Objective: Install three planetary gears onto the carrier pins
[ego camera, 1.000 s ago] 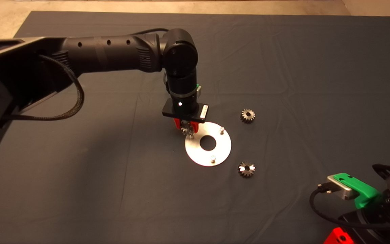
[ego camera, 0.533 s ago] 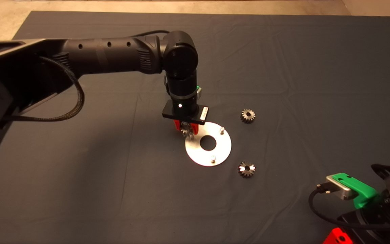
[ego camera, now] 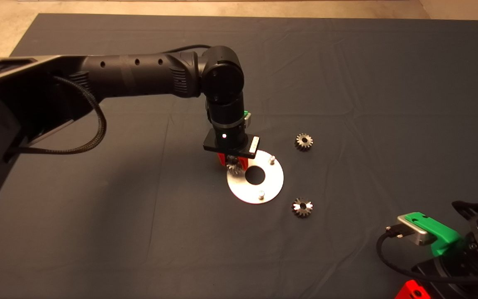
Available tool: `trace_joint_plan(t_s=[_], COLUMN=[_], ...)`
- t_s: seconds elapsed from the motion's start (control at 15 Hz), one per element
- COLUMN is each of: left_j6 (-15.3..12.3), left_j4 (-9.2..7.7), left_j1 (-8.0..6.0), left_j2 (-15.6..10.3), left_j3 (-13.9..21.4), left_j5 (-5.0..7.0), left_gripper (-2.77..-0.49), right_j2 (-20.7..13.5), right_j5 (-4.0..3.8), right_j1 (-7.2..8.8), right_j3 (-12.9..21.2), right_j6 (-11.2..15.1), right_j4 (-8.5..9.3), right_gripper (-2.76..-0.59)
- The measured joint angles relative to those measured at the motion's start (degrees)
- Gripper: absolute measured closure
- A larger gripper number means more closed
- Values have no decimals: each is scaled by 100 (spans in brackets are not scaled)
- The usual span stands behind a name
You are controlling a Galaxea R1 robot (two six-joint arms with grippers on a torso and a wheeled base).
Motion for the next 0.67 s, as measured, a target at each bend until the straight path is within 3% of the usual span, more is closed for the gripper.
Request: trace_joint_plan(t_s=[0.53, 0.67], left_j6=[14, 29], left_j4=[0, 6], left_j1=[0, 0], left_j2=[2, 2], left_j3=[106, 106], left_j5=[-3, -66], left_gripper=[-83, -83], right_j2=[172, 188], right_j5=[-1, 0], right_j1=[0, -1], right_j3=[0, 0], right_j6=[0, 0], right_j4=[0, 0], right_gripper=[-276, -276])
